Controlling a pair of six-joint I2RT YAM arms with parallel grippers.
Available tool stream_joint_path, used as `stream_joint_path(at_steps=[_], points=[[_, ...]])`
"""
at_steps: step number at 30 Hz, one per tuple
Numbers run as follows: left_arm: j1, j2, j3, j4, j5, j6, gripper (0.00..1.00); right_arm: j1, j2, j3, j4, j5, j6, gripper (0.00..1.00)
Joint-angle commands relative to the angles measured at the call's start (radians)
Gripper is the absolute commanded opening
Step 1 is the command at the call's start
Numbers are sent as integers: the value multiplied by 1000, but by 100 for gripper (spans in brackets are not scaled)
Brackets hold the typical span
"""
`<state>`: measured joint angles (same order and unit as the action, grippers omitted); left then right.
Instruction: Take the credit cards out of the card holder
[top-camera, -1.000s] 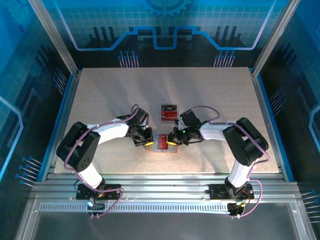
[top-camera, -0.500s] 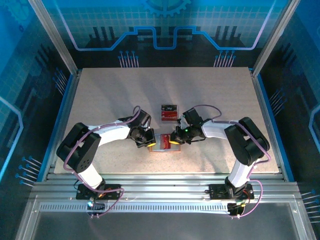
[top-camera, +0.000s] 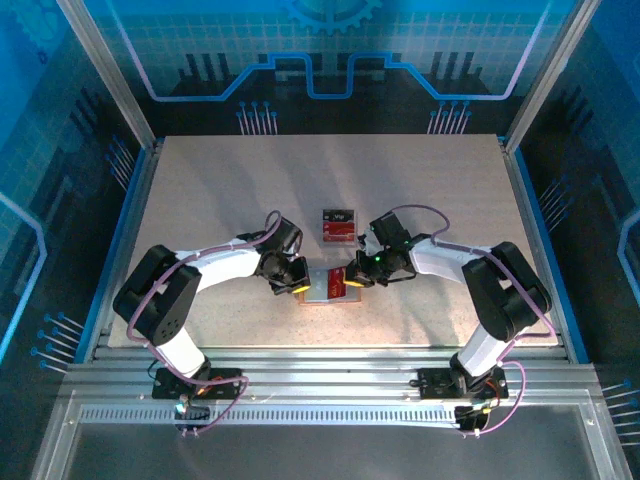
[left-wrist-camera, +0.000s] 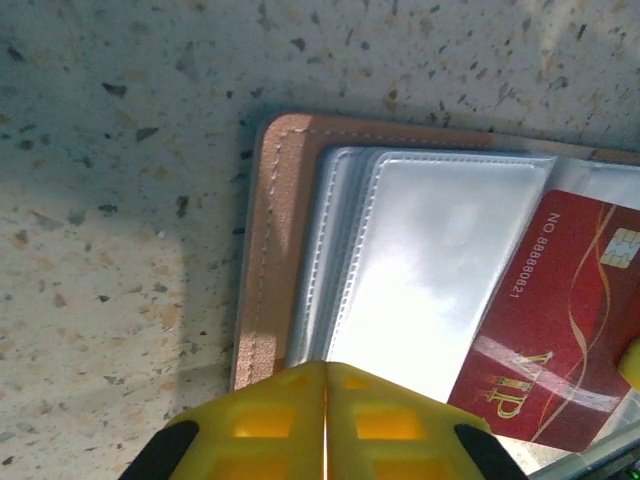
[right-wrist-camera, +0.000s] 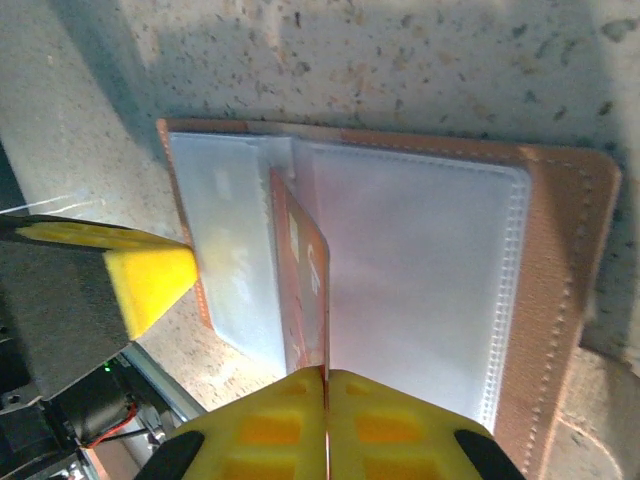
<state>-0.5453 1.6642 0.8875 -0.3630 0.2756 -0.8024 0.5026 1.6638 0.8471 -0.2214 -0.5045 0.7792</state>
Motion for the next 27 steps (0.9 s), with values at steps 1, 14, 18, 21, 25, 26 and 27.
stream_joint_path(at_steps=[1,14,18,21,25,26,27], points=[[5,-8,32,-38,-10,28,8,-9,-24,26,-125,56,-58,7],[4,11,28,-18,9,26,8,31,8,96,-125,52,-39,12],[4,14,31,-17,12,26,8,46,15,101,-120,56,-26,13],[4,16,32,-16,12,27,8,52,16,101,-122,63,-23,12],[6,10,30,-18,10,28,8,53,4,98,-128,76,-23,9],[6,7,30,-18,9,28,8,53,1,98,-130,79,-23,9],[6,2,29,-20,6,28,8,52,-6,100,-134,81,-24,8]])
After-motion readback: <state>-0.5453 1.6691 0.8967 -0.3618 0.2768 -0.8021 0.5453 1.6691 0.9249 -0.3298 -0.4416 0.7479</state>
